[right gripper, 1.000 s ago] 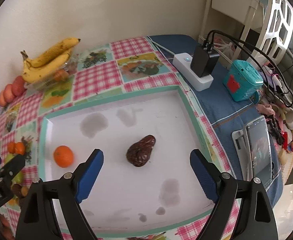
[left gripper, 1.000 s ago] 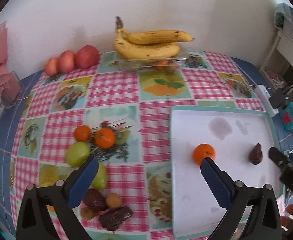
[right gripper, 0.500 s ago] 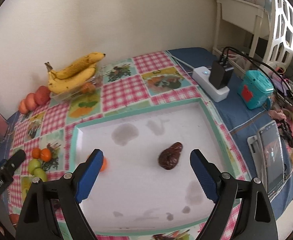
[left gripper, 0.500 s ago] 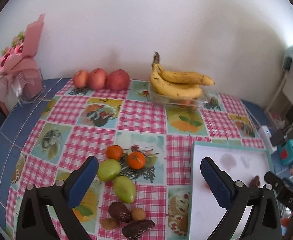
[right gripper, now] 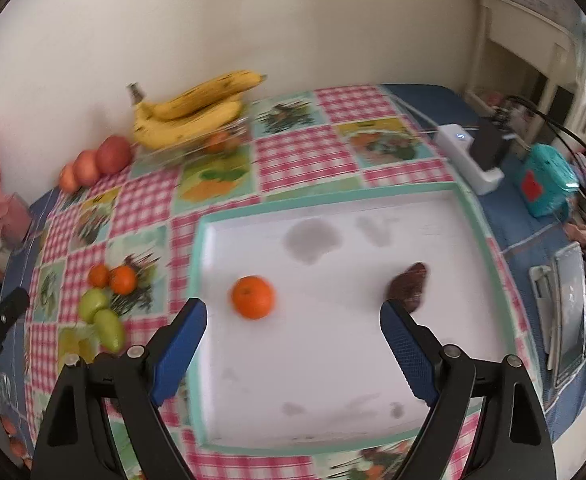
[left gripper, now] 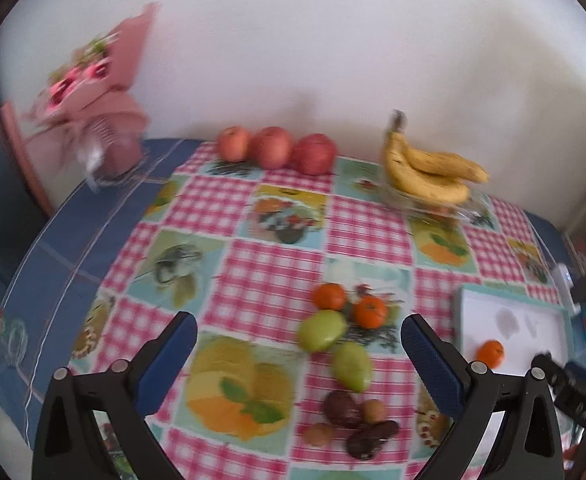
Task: Organize fruits
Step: 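Withdraw both tools from the tray back toward the fruit cluster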
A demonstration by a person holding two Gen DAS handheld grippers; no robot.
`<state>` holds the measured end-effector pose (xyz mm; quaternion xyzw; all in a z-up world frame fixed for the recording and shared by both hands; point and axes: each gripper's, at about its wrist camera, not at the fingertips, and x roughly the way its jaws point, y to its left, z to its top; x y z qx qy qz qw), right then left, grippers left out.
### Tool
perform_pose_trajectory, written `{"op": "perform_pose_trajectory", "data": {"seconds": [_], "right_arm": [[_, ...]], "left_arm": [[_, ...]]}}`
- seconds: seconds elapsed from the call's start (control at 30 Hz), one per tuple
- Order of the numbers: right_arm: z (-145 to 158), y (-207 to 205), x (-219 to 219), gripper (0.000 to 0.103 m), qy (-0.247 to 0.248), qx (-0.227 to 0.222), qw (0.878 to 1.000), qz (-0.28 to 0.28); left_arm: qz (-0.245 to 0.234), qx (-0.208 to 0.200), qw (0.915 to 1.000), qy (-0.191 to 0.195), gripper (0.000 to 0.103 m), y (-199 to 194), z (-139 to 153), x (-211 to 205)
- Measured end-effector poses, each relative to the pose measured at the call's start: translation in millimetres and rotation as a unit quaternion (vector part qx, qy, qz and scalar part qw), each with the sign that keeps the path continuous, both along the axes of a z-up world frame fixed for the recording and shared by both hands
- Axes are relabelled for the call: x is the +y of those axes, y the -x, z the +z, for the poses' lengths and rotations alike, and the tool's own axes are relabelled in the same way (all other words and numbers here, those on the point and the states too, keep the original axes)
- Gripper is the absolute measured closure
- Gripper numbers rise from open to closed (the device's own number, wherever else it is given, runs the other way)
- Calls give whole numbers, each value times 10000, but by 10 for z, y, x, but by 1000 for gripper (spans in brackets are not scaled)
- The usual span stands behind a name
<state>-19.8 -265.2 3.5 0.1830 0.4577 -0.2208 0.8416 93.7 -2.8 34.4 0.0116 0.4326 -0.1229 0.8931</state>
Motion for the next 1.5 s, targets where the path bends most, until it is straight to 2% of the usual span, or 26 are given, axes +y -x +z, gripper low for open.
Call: {"op": "perform_pose_trajectory", "data": {"seconds": [0.2,0.47,0.63,0.8,1.0,1.1,1.2,1.5], "right_arm": [[-14,-195,398,14,-79,65,9989,462],[-48,-390,885,14,-207,121,9948,985],[-115,-466,1142,14,-307,224,9912,1269],[-177,-497,1309,14,-318,339,9878,1484],[-361,-554,1406,14,-348,645,9834,1658],[-479,-573,1427,14,-402,822,9818,1662],[-585,-591,1461,14,-441,987,9794,1708],[-795,-611,1572,14,-501,1344,9692,2001]], "left_arm": [[500,48,9986,135,0,-62,11,437],[704,56,9972,243,0,-70,44,738],[633,416,9968,267,0,-114,-78,767],[591,1071,9921,270,0,-202,-347,715],[553,1411,9884,92,0,-239,-586,628],[608,1629,9848,47,0,-284,-741,603],[613,2030,9771,152,0,-328,-947,586],[555,2146,9750,142,0,-349,-1027,533]]}}
